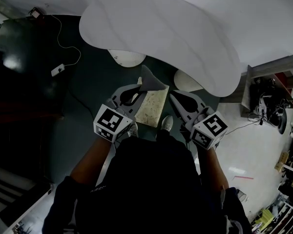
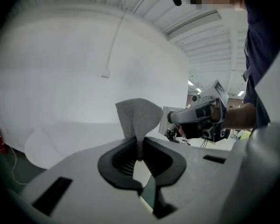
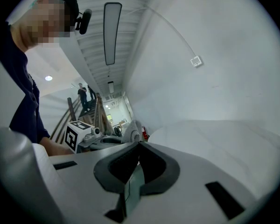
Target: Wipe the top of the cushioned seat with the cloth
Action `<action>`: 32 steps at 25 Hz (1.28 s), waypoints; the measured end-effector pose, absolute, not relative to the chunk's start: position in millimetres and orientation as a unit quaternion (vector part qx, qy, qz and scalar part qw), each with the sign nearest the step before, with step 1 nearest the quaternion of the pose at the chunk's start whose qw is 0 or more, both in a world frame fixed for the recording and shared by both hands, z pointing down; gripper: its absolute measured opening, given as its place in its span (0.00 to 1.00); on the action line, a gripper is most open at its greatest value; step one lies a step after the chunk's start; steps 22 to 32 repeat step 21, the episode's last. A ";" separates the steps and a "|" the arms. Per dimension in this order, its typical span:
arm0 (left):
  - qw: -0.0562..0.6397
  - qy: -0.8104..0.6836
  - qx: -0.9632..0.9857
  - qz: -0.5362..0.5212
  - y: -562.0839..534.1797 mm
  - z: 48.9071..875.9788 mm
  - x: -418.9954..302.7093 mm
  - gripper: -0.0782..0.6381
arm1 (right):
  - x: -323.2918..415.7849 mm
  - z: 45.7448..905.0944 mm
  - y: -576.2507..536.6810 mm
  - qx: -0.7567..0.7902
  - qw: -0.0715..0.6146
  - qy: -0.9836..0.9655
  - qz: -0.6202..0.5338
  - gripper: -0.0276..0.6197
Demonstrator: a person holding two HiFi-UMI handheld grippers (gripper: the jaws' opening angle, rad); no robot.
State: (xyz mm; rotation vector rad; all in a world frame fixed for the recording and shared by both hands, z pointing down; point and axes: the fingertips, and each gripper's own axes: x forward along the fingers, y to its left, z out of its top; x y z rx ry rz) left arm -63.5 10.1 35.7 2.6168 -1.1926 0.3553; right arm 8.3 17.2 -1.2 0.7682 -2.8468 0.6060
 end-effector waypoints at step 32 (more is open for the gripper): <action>0.121 -0.399 0.901 0.122 5.2 37.9 -62.8 0.15 | 3.3 -1.7 15.7 0.249 0.072 -0.945 0.200 0.08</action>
